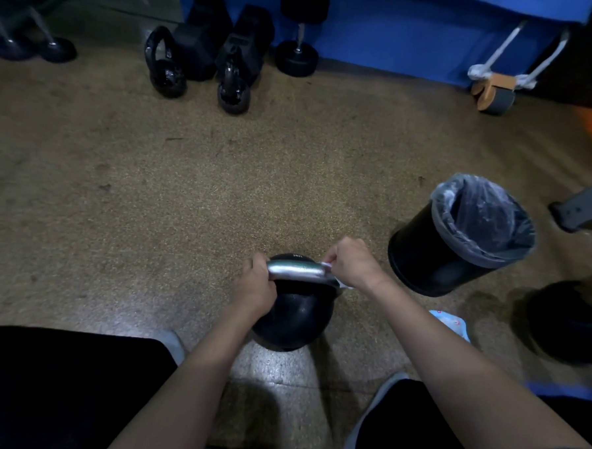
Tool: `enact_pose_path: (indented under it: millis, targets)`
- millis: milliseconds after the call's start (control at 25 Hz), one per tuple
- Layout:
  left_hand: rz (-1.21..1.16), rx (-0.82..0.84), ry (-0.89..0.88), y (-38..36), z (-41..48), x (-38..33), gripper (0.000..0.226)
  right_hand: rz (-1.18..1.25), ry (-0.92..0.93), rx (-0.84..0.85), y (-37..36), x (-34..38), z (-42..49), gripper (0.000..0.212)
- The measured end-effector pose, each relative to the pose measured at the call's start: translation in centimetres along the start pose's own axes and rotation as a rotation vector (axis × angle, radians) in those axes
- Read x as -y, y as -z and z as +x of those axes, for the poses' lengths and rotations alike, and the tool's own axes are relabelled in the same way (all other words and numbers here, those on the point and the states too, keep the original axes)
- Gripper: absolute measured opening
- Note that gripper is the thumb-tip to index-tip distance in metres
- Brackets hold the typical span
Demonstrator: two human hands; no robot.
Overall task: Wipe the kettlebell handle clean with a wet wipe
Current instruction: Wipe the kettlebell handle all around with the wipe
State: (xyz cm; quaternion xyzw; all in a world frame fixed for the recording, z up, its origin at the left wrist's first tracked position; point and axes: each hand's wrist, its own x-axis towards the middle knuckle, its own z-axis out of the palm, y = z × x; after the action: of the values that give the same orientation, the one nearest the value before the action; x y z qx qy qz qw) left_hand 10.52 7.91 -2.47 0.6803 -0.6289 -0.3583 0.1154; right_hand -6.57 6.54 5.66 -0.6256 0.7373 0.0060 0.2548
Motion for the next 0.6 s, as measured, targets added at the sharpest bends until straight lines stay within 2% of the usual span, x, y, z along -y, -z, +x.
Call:
enact_pose_path:
  millis: [360,600]
  targets:
    - [-0.008,0.005,0.007,0.10,-0.02,-0.05,0.031,-0.006,-0.011,0.036,-0.36,-0.17,1.00,0.022]
    - [-0.014,0.023,0.015,0.05,0.01,-0.01,0.031,0.003,0.000,0.022,-0.29,-0.45,0.73,0.030]
